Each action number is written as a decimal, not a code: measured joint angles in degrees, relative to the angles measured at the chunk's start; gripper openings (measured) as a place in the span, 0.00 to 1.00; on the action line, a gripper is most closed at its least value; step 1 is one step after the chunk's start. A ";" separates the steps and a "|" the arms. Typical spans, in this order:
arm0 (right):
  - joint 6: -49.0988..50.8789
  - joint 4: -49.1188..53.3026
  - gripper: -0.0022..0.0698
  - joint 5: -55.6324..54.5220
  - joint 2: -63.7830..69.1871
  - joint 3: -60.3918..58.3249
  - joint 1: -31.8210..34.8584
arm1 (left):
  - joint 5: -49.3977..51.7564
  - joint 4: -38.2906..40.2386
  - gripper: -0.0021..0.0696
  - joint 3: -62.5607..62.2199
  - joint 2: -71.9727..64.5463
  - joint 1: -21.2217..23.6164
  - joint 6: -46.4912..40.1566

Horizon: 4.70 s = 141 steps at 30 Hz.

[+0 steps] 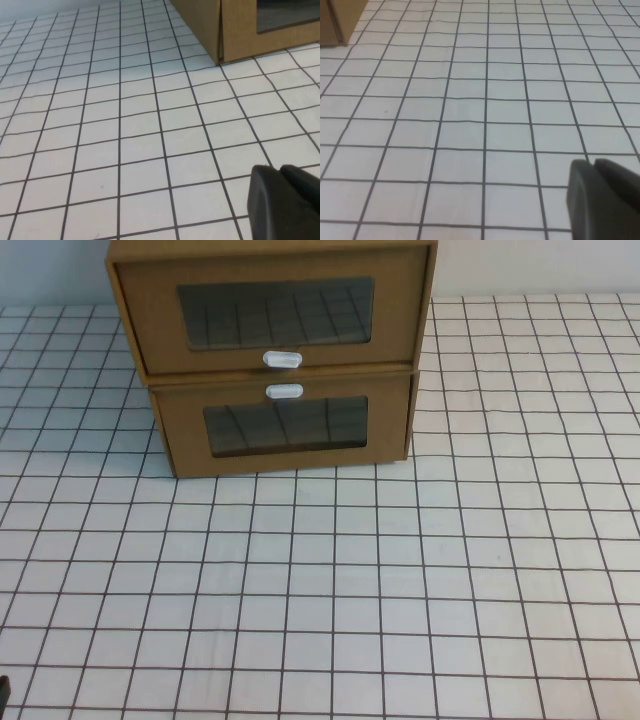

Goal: Open the shoe box
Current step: 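Pull the top drawer of the cardboard box fully open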

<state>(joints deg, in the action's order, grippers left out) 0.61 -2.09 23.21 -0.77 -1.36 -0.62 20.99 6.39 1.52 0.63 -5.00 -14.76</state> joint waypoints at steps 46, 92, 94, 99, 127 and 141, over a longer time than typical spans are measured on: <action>0.00 0.00 0.01 0.00 0.00 0.00 0.00 | -11.54 33.29 0.03 0.00 0.00 0.00 0.55; 0.00 0.00 0.01 0.00 0.00 0.00 0.00 | 30.98 28.38 0.03 -113.81 -97.27 -2.44 -18.02; 0.00 0.00 0.01 0.00 0.00 0.00 0.00 | 31.85 28.38 0.03 -118.32 -101.49 -3.85 -18.02; 0.00 0.00 0.01 0.00 0.00 0.00 0.00 | 31.27 28.38 0.03 -125.92 -109.41 -7.21 -18.02; 0.25 -19.43 0.01 -25.53 0.00 0.00 0.00 | 29.70 24.56 0.03 -127.71 -117.23 -9.28 -17.88; 2.43 -26.51 0.01 12.51 15.89 21.72 0.00 | 30.53 24.56 0.03 -127.81 -117.23 -9.28 -16.42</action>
<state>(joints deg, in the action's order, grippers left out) 3.04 -28.60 35.72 15.12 20.36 -0.62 51.52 30.95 -126.29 -116.59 -14.28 -31.18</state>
